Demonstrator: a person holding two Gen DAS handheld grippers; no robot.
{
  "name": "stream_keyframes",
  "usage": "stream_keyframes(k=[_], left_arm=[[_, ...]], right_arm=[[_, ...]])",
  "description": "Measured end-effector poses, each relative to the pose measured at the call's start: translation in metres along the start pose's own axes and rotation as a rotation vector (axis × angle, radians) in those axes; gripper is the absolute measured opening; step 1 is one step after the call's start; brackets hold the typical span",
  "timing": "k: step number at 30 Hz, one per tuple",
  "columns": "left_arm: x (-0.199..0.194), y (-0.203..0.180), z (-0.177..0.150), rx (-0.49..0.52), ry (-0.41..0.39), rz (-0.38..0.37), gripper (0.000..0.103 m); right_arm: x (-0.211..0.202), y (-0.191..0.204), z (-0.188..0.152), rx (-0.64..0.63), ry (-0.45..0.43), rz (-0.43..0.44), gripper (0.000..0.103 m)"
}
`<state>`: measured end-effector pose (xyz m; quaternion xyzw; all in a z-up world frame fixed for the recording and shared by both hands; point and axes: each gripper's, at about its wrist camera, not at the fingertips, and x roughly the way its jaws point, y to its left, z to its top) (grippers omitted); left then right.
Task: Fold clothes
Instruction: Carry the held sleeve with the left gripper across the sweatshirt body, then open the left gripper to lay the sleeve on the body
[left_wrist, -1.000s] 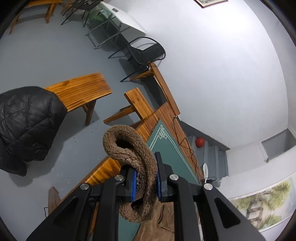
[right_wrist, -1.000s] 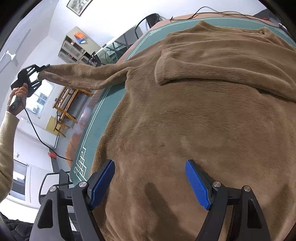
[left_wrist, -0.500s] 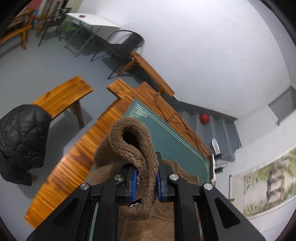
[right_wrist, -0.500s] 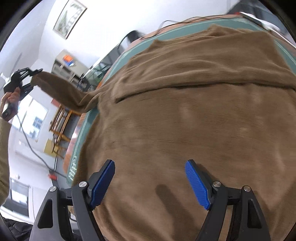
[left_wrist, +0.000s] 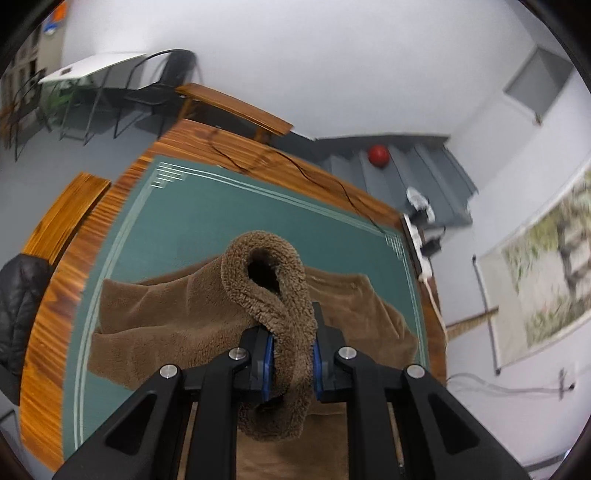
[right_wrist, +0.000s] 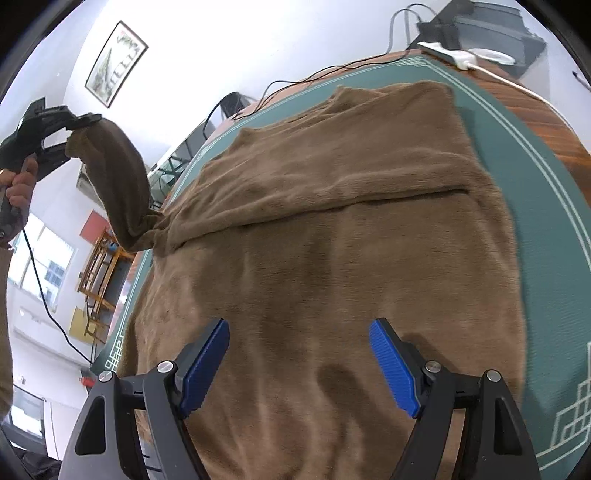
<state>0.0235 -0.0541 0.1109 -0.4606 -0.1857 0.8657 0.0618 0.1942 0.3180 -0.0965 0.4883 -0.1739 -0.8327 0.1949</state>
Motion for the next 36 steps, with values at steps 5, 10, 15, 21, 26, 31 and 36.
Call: stream_keyframes(k=[5,10,15,21,26,31,36], left_arm=[[0.029,-0.051,-0.022,0.090,0.020,0.037,0.018],[0.059,-0.088,-0.043,0.153,0.055,0.055,0.018],[0.095,-0.118,-0.070,0.221,0.110,0.091,0.018],[0.135,-0.138,-0.097,0.261,0.183,0.117,0.018],[0.167,-0.145,-0.114,0.272,0.281,0.135,0.057],[0.175,-0.157,-0.129,0.306,0.321,0.089,0.085],[0.158,-0.146,-0.129,0.287,0.307,0.069,0.085]], right_arm=[[-0.007,-0.019,-0.001,0.021,-0.005,-0.002,0.080],[-0.015,-0.037,-0.003,0.042,-0.011,-0.005,0.080],[-0.016,-0.046,-0.002,0.047,-0.014,-0.004,0.080],[-0.020,-0.055,-0.002,0.053,-0.014,-0.005,0.080],[-0.022,-0.063,-0.004,0.069,-0.013,-0.008,0.080],[-0.022,-0.065,-0.003,0.064,-0.008,-0.008,0.080],[-0.022,-0.066,-0.001,0.064,-0.007,-0.004,0.080]])
